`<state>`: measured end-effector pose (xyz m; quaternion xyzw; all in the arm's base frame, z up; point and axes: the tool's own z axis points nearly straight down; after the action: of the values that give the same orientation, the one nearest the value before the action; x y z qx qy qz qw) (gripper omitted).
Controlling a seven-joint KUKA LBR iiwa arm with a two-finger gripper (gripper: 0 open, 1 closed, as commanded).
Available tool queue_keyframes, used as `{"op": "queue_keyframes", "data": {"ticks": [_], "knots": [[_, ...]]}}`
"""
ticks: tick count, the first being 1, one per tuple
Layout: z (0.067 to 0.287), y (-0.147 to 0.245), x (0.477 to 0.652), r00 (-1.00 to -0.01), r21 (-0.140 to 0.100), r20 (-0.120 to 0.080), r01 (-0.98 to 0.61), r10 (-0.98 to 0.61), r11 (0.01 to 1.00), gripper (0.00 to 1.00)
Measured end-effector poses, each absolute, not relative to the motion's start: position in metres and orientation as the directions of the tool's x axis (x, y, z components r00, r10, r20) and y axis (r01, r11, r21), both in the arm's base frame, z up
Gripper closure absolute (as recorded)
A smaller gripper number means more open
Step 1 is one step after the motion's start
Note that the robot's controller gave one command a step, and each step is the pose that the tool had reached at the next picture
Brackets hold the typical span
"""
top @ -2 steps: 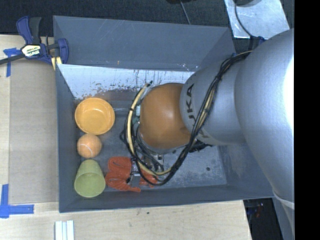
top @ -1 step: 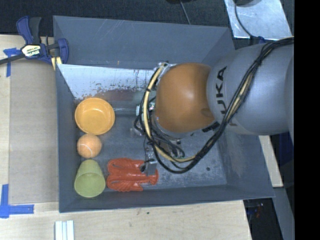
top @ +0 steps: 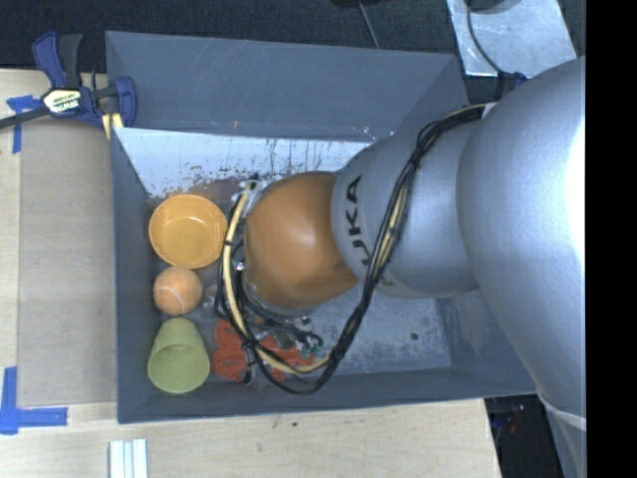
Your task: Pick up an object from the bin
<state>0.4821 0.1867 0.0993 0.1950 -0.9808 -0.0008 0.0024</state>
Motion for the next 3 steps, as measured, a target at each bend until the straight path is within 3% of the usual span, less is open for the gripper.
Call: {"op": "queue_keyframes", "data": {"ticks": [1, 2, 3], "knots": [[0.07, 0.151, 0.484, -0.97, 0.001, -0.023, -0.242, -0.242, 0.97, 0.0], [0.072, 0.138, 0.484, -0.906, 0.003, -0.008, -0.423, -0.423, 0.906, 1.0], [0.072, 0.138, 0.484, -0.906, 0.003, -0.008, -0.423, -0.423, 0.906, 1.0]]}}
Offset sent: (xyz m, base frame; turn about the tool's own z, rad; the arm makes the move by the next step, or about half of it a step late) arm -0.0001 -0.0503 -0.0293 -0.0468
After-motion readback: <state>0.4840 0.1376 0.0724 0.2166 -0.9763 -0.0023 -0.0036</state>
